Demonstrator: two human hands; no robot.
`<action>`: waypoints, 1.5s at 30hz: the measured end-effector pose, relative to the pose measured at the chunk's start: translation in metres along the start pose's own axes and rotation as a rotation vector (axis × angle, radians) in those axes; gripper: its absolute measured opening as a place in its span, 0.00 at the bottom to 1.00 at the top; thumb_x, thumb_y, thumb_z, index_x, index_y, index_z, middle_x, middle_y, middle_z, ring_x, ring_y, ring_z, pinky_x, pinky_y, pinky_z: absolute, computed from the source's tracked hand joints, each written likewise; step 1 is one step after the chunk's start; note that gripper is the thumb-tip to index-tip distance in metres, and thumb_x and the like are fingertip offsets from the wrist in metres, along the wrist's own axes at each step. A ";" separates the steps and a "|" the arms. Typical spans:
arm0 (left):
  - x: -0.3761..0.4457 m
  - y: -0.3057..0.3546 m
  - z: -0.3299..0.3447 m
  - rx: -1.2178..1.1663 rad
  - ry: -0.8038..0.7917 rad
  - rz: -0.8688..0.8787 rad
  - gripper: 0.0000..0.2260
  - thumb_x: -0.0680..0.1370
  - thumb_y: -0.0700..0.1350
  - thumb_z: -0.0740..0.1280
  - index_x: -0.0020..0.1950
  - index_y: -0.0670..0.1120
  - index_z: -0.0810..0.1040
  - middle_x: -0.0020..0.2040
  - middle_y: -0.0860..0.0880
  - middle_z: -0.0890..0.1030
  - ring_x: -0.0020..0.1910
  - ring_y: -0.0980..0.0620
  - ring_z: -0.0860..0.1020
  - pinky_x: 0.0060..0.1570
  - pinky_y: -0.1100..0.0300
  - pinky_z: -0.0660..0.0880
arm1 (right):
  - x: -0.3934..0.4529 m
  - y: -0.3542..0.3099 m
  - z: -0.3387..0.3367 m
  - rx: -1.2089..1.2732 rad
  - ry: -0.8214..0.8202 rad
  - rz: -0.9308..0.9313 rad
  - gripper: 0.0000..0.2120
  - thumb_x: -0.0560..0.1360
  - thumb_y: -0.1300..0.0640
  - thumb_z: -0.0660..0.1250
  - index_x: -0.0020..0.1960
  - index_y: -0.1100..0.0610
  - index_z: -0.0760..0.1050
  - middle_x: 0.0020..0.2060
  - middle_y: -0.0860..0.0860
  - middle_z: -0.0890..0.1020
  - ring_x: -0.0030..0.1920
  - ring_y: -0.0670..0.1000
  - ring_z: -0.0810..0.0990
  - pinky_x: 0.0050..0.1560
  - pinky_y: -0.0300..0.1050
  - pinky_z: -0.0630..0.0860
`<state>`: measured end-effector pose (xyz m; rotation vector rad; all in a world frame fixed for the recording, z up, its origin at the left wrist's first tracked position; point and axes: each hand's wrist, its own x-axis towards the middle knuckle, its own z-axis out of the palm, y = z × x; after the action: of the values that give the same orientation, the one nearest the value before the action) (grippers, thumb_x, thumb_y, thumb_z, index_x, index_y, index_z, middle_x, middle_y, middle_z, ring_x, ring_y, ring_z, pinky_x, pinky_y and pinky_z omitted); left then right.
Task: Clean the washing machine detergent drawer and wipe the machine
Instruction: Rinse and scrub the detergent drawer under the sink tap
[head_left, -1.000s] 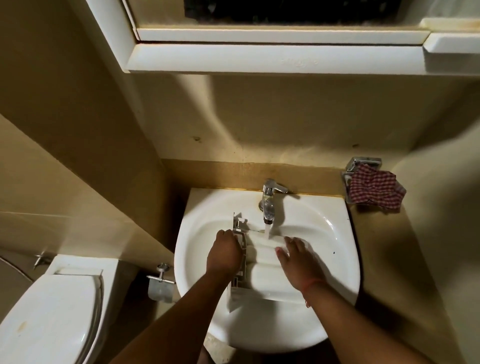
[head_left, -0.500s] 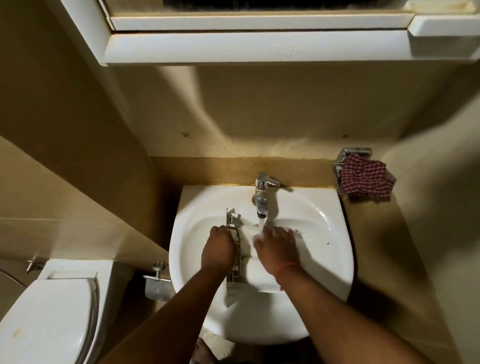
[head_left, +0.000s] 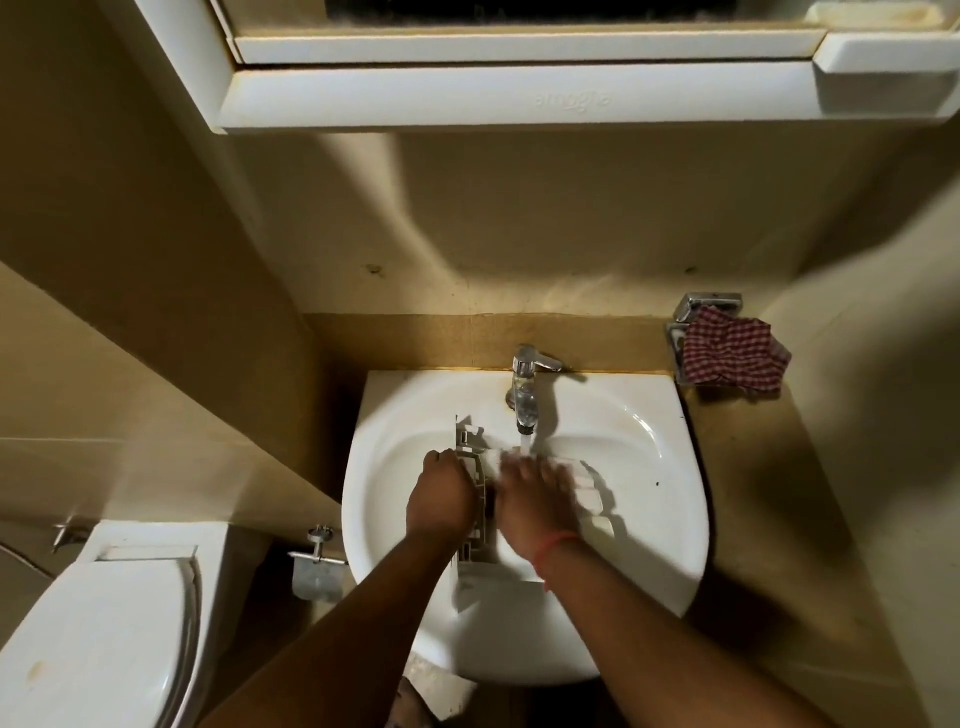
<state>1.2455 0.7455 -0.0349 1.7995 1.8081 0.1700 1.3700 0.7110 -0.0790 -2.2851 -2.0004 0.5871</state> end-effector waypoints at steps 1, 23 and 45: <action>0.000 0.000 0.000 0.014 -0.001 0.009 0.09 0.80 0.37 0.55 0.56 0.38 0.71 0.56 0.40 0.73 0.52 0.39 0.77 0.50 0.48 0.74 | 0.000 -0.005 0.003 0.042 0.018 -0.106 0.25 0.77 0.52 0.51 0.71 0.54 0.70 0.72 0.55 0.70 0.72 0.61 0.67 0.74 0.56 0.58; 0.004 -0.021 -0.013 -0.161 -0.032 -0.009 0.11 0.79 0.39 0.58 0.47 0.40 0.80 0.47 0.42 0.82 0.48 0.44 0.79 0.48 0.53 0.75 | -0.003 -0.015 -0.066 0.721 -0.139 0.033 0.14 0.80 0.65 0.60 0.62 0.58 0.80 0.60 0.52 0.81 0.62 0.49 0.77 0.65 0.39 0.69; -0.015 0.005 0.008 -0.827 -0.499 -0.453 0.11 0.75 0.31 0.58 0.43 0.42 0.78 0.40 0.43 0.81 0.36 0.47 0.79 0.36 0.56 0.80 | -0.110 0.026 -0.145 0.513 0.091 0.294 0.36 0.73 0.46 0.72 0.76 0.53 0.60 0.69 0.54 0.70 0.56 0.52 0.76 0.61 0.46 0.72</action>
<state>1.2525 0.7293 -0.0342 0.7510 1.4213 0.2220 1.4299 0.6314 0.0754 -2.2274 -1.2837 0.8748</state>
